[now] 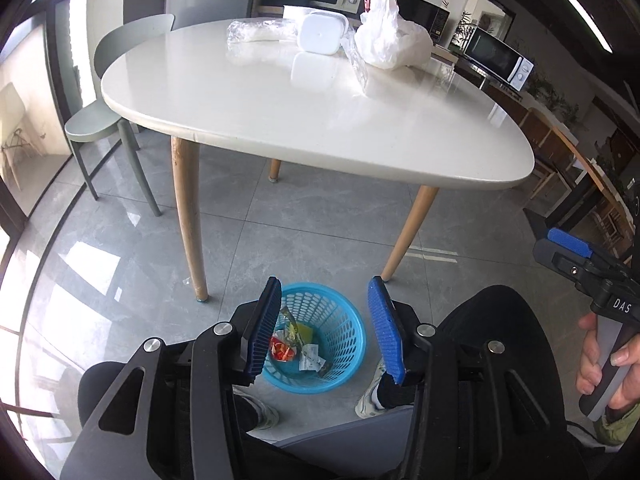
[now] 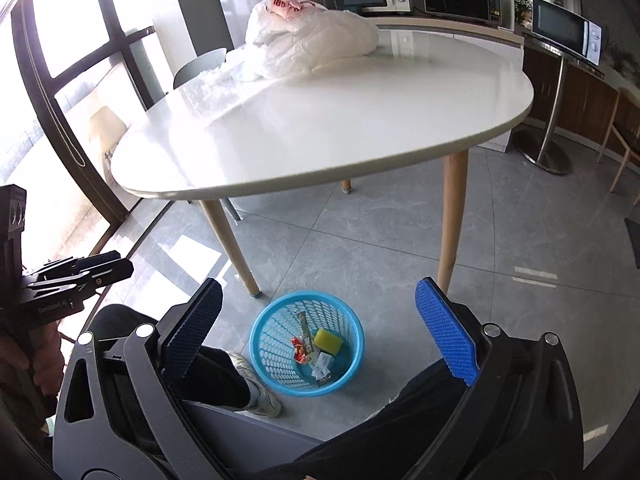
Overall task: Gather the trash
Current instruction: 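Raise both grippers back toward the remaining items on the table, then close the right gripper on the white plastic bag while the left gripper grasps the clear wrap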
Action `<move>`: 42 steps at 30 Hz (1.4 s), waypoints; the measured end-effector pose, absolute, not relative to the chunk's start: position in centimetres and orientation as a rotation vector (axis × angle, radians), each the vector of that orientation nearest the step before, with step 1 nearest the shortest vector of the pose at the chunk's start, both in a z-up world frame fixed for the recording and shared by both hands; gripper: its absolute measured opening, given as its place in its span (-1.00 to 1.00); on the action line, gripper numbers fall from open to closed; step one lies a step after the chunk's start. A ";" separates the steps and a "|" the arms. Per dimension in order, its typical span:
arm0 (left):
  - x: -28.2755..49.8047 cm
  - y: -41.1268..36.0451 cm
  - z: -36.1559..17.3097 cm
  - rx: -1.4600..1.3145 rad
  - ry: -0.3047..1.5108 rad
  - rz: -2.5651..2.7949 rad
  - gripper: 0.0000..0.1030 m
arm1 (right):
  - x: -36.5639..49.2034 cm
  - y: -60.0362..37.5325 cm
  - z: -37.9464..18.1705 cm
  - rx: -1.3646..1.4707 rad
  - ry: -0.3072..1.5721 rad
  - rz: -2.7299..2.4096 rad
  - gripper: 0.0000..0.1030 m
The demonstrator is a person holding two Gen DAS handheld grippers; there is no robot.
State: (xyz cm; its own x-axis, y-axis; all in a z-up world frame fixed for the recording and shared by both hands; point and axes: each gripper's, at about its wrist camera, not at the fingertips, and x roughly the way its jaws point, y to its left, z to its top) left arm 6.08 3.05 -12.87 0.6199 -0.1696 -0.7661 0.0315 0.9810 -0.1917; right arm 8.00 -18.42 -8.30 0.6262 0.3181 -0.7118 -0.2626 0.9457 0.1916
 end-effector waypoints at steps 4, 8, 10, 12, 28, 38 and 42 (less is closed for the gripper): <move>6.0 3.2 -11.6 -0.171 0.865 -0.116 -0.12 | 8.6 -18.1 -4.6 0.080 0.747 0.346 0.83; 6.6 3.3 -10.8 -0.182 0.839 -0.109 -0.12 | 10.2 -17.5 -1.2 0.084 0.679 0.356 0.83; 6.7 3.3 -10.2 -0.186 0.820 -0.109 -0.12 | 11.1 -17.2 0.7 0.085 0.653 0.364 0.83; 7.1 3.1 -9.5 -0.182 0.806 -0.107 -0.12 | 12.0 -16.6 2.1 0.080 0.631 0.365 0.83; 13.0 2.6 -7.6 -0.213 0.740 -0.146 -0.09 | 22.0 -11.0 6.3 0.014 0.616 0.386 0.83; 15.2 2.7 -7.6 -0.230 0.739 -0.152 -0.09 | 28.2 -7.8 4.7 -0.032 0.683 0.367 0.83; 15.9 2.9 -7.7 -0.233 0.745 -0.151 -0.10 | 30.0 -7.1 3.9 -0.042 0.688 0.344 0.82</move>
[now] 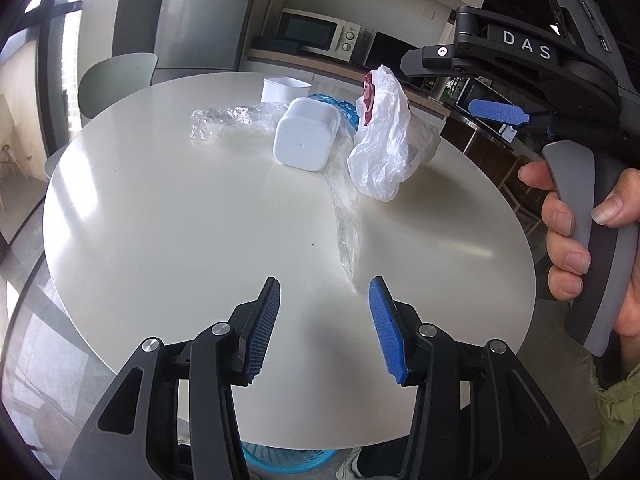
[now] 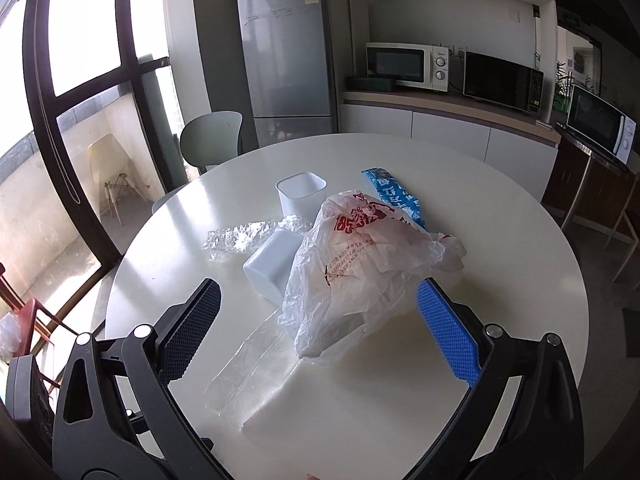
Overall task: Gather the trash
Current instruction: 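Close the right gripper on the white plastic bag while the left gripper grasps the clear wrap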
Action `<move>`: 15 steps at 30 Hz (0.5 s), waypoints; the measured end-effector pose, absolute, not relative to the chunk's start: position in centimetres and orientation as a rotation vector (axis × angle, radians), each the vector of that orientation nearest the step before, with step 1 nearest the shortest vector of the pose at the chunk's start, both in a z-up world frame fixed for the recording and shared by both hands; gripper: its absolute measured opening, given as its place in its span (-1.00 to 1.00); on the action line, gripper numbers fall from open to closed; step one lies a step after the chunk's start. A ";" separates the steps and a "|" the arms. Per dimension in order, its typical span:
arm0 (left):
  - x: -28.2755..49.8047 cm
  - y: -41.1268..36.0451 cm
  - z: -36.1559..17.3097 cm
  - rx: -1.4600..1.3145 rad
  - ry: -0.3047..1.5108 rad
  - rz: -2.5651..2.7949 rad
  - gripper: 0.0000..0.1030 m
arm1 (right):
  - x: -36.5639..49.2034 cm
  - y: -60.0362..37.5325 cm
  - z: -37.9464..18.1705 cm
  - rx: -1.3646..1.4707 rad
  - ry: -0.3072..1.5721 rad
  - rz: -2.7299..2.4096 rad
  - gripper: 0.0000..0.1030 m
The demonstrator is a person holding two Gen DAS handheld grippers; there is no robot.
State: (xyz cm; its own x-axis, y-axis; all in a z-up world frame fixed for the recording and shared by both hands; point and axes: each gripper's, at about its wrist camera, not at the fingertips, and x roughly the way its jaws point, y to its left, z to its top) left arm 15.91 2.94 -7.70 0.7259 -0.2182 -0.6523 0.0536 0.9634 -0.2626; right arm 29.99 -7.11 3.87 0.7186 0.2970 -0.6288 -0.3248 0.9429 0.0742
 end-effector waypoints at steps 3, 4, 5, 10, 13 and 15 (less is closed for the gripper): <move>16.7 2.8 -7.6 -0.225 0.756 -0.152 -0.10 | 31.5 -6.5 3.2 -0.053 0.714 0.328 0.74; 16.9 2.7 -7.6 -0.224 0.760 -0.153 -0.10 | 32.0 -6.4 3.0 -0.053 0.723 0.325 0.69; 17.1 2.6 -7.6 -0.224 0.763 -0.157 -0.10 | 32.4 -6.2 2.9 -0.055 0.730 0.322 0.68; 18.5 2.0 -7.4 -0.215 0.774 -0.164 -0.10 | 34.1 -5.8 2.3 -0.055 0.768 0.316 0.35; 19.6 2.0 -7.4 -0.211 0.784 -0.170 -0.10 | 34.6 -6.0 1.9 -0.060 0.785 0.319 0.11; 20.3 2.0 -7.5 -0.216 0.790 -0.181 -0.11 | 34.6 -6.2 1.7 -0.053 0.799 0.324 -0.24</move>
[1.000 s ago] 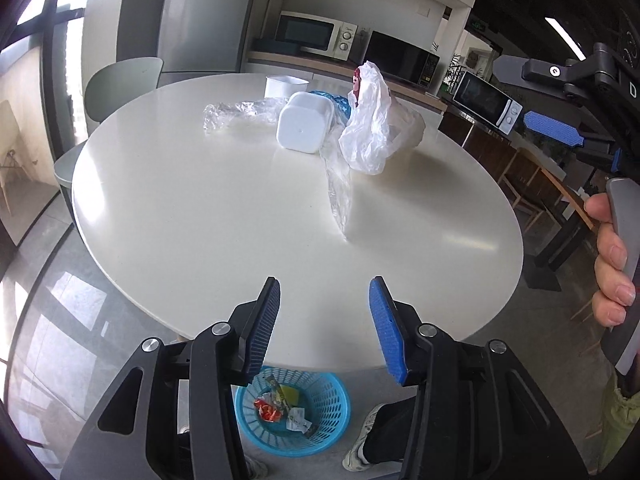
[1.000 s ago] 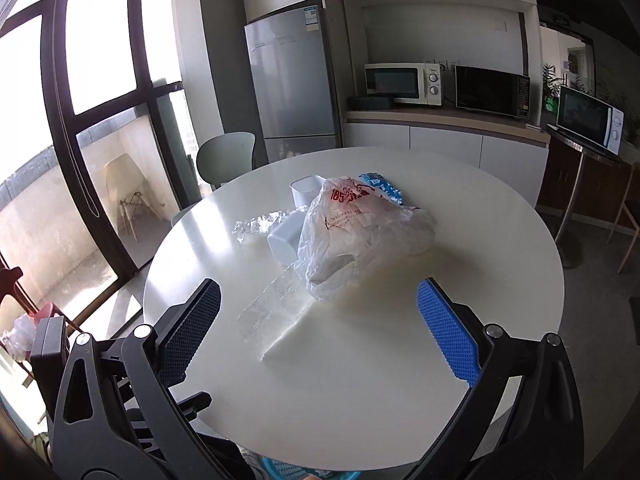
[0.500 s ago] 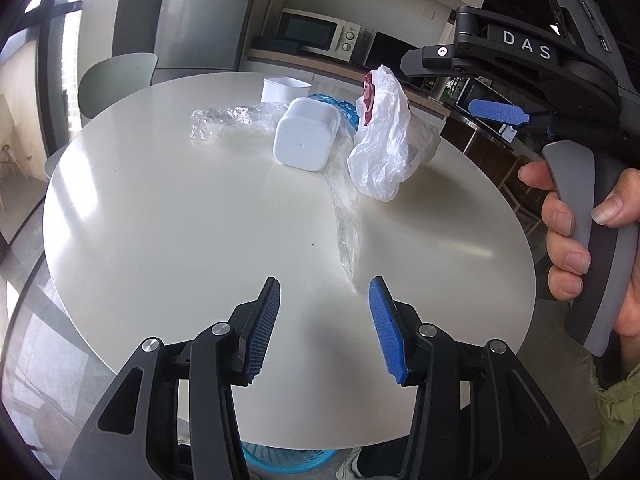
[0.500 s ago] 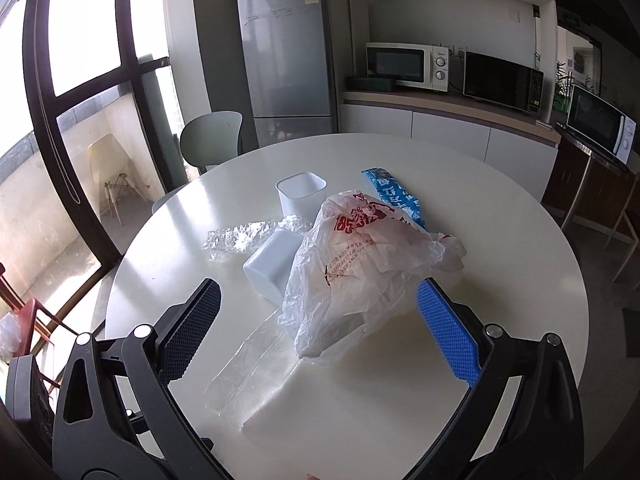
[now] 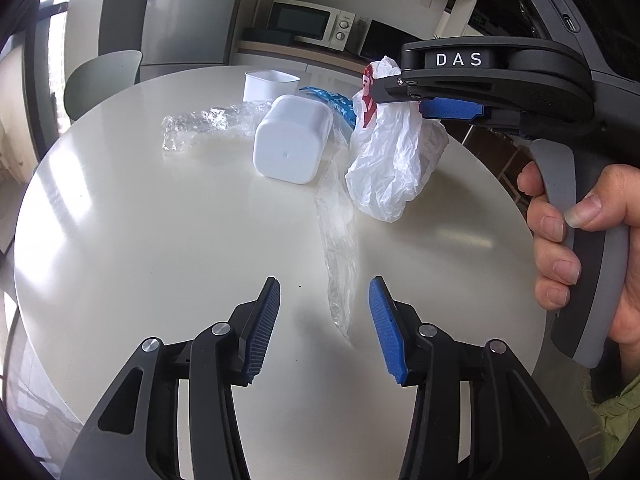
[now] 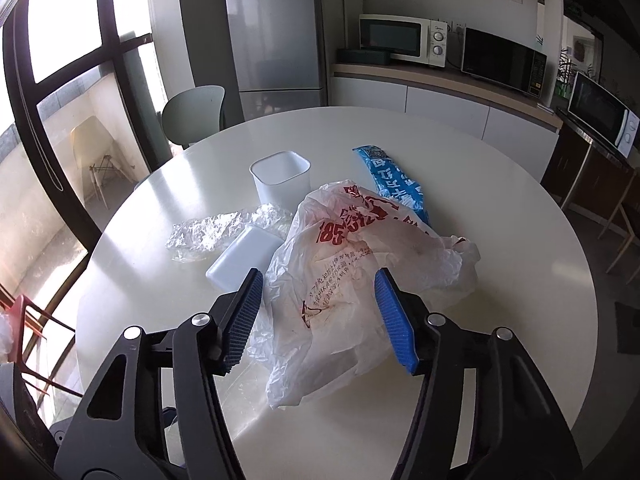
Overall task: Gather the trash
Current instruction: 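Close the right gripper on the white plastic bag while the left gripper grasps the clear wrap, then carry the white bag and clear wrap down over the blue basket with both grippers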
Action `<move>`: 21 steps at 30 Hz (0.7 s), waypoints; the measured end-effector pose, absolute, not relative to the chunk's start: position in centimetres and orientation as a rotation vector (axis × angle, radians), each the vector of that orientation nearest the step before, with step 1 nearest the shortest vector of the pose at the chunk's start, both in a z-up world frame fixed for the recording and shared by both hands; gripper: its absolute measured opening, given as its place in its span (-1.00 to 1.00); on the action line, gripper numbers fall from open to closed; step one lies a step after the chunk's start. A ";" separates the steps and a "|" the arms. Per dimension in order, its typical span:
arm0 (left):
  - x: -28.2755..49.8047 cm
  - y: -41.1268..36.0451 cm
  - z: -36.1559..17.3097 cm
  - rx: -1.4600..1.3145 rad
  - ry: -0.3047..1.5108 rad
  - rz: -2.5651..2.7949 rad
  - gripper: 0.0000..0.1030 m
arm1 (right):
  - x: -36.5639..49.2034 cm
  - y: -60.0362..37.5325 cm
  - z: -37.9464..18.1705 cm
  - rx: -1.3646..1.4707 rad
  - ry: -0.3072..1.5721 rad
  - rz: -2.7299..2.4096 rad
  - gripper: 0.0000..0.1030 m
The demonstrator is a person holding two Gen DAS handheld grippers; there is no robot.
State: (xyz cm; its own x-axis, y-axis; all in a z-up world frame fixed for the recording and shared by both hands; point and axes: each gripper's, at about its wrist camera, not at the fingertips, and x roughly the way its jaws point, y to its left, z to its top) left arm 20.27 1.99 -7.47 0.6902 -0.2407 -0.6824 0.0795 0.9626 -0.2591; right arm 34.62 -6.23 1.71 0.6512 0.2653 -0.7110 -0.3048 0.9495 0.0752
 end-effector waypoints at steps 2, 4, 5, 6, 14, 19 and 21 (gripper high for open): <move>20.8 1.8 -7.8 -0.225 0.805 -0.196 -0.14 | 34.5 -6.6 1.7 -0.051 0.802 0.321 -0.53; 21.1 1.5 -8.0 -0.221 0.809 -0.202 -0.29 | 34.1 -7.0 1.7 -0.053 0.795 0.316 -0.79; 21.2 1.4 -8.0 -0.218 0.808 -0.203 -0.49 | 33.9 -7.3 1.8 -0.053 0.790 0.317 -0.81; 21.2 1.3 -8.0 -0.217 0.804 -0.202 -0.60 | 33.6 -7.6 1.9 -0.051 0.785 0.316 -0.87; 20.1 1.0 -7.5 -0.231 0.769 -0.213 -0.95 | 31.2 -10.8 2.8 -0.013 0.740 0.320 -0.92; 18.7 1.2 -6.4 -0.243 0.734 -0.213 -0.97 | 29.2 -12.7 3.5 0.012 0.701 0.315 -0.94; 18.0 1.1 -5.9 -0.244 0.722 -0.216 -0.97 | 28.3 -13.4 3.7 0.029 0.688 0.318 -0.94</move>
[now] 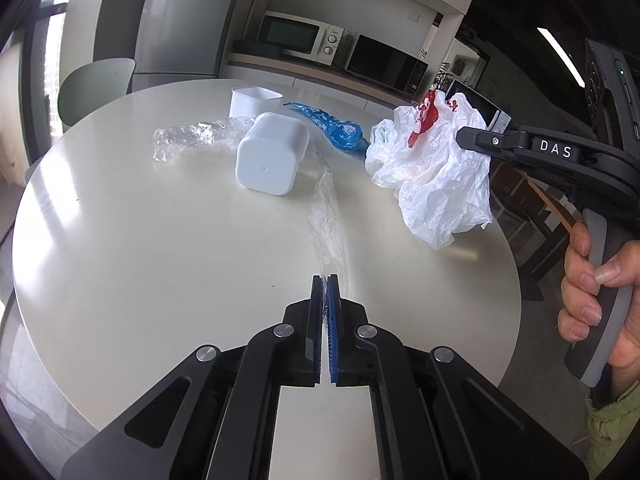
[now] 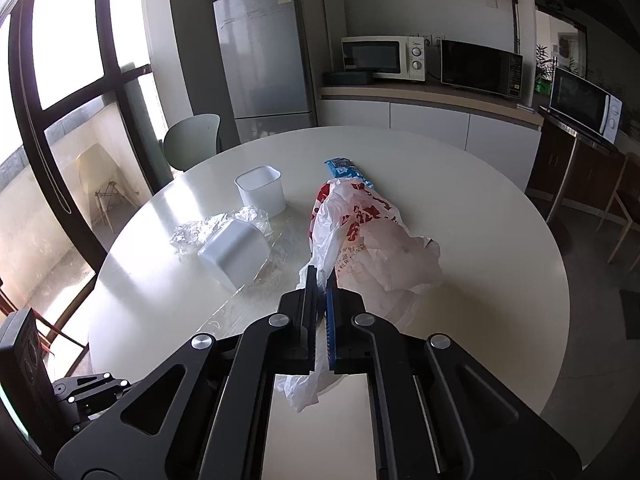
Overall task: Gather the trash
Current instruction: 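Carry the white bag and clear wrap down over the blue basket with both grippers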
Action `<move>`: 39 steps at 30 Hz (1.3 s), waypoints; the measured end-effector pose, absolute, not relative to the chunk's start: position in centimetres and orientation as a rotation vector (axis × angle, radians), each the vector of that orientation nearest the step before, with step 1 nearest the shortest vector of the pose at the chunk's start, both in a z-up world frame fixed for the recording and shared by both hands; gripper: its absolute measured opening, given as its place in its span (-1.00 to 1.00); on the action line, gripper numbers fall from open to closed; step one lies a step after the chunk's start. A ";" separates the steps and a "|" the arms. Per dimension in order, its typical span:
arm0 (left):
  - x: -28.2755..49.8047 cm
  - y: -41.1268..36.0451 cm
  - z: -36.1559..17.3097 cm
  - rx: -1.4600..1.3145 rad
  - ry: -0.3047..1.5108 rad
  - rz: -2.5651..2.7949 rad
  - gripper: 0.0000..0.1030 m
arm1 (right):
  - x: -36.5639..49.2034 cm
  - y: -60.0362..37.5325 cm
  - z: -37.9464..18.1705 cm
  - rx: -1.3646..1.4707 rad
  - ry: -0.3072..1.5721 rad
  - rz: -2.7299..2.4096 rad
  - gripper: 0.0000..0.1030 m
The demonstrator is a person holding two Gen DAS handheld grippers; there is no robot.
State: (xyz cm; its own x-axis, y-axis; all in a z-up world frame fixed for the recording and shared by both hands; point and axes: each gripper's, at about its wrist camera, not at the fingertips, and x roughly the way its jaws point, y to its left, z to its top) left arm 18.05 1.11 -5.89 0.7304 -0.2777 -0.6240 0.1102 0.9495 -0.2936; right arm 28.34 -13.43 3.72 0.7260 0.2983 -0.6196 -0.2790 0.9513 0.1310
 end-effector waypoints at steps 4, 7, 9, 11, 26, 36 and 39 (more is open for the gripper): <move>16.8 0.7 -4.8 -0.219 0.691 -0.214 -0.97 | 26.3 -14.4 4.3 0.045 0.657 0.338 -0.95; 15.5 0.4 -4.0 -0.206 0.675 -0.214 -0.97 | 24.8 -14.8 5.0 0.050 0.630 0.348 -0.95; 14.8 0.2 -3.4 -0.203 0.665 -0.218 -0.97 | 23.7 -15.2 5.3 0.061 0.615 0.354 -0.95; 14.1 0.0 -2.9 -0.193 0.654 -0.218 -0.97 | 22.6 -15.5 5.7 0.065 0.602 0.357 -0.95; 5.8 0.9 -0.3 -0.126 0.614 -0.168 -0.97 | 11.7 -18.4 8.4 0.081 0.528 0.433 -0.95; 0.2 1.7 -0.6 -0.072 0.635 -0.145 -0.98 | 4.7 -20.0 8.4 0.060 0.546 0.488 -0.95; -1.4 1.9 -0.1 -0.056 0.630 -0.134 -0.98 | 3.1 -20.2 8.4 0.065 0.558 0.521 -0.95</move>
State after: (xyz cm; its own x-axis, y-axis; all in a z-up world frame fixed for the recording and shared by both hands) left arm -1.38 1.90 -0.05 0.8000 -0.1418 -0.5830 0.1076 0.9898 -0.0931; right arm 3.14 -20.17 8.43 0.7227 0.4887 -0.4888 -0.4543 0.8688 0.1970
